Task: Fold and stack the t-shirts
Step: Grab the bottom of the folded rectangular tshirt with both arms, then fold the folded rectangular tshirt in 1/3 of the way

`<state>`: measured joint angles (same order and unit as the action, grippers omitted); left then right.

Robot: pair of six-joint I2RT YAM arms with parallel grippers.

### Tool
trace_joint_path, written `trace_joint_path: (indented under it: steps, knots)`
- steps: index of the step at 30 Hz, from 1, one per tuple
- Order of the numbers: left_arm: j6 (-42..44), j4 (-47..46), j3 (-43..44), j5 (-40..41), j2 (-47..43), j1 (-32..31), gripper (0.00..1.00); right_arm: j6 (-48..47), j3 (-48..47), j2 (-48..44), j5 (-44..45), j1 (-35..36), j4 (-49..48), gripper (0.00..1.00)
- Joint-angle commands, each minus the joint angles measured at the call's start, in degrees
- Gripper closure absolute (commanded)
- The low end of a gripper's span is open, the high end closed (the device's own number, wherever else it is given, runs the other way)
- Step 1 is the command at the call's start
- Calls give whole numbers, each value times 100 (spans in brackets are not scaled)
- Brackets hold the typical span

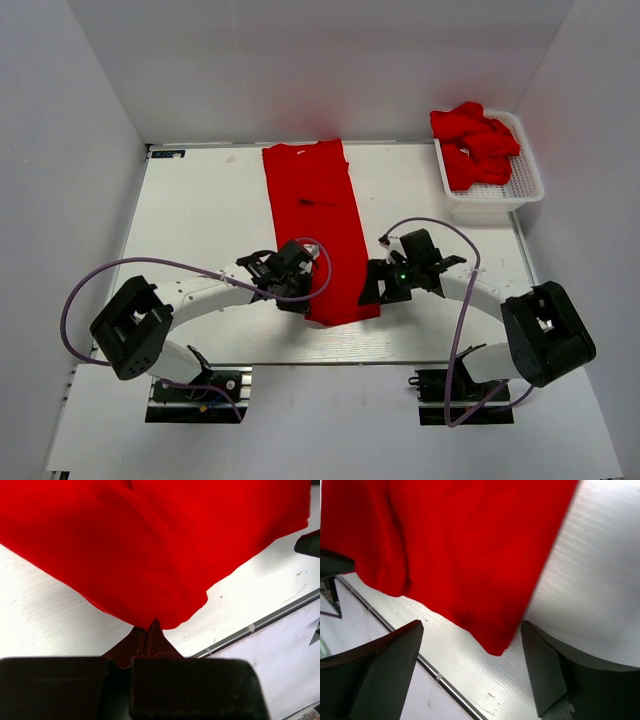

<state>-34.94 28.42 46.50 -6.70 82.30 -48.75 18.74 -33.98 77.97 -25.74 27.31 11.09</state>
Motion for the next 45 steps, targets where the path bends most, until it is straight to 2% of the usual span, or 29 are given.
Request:
trace_joint_path:
  steps: [1,3,4,6,8,9,10,12,18,24,26,27,34,45]
  knots:
    - [49,-21,-36,-51,-56,24,100,147,190,183,-466,90,-221,17]
    - [-4,-21,-89,-51,-56,24,100,156,216,262,-529,125,-257,30]
    - [-4,-21,-89,-51,-56,24,100,182,216,306,-538,134,-239,44]
    - [-4,-21,-89,-51,-56,24,100,217,207,306,-511,108,-152,51]
    - [-4,-21,-89,-51,-56,24,100,226,260,245,-380,134,-81,64]
    - [-4,-21,-89,-51,-109,24,100,252,260,218,-327,143,-64,72]
    - [-4,-21,-89,-51,-109,24,100,253,277,175,-161,134,-20,86]
    - [-4,-21,-89,-51,-109,24,100,244,251,69,-90,125,7,100]
    - [-4,-127,-10,124,-109,24,100,42,6,-151,130,108,-63,100]
    - [-145,-48,412,1160,-162,164,100,-160,-538,-142,314,90,-467,100]
    - [-145,-257,492,1215,-162,374,100,-161,-662,-37,472,73,-617,100]
    - [-145,-258,587,1345,-162,436,100,-126,-889,102,760,64,-643,100]
    - [-145,-311,1237,1540,294,1095,100,15,-1611,586,1132,-15,-1204,100]
    - [671,-556,2310,1496,1068,1878,100,-125,-3263,1896,983,-182,-1127,100]
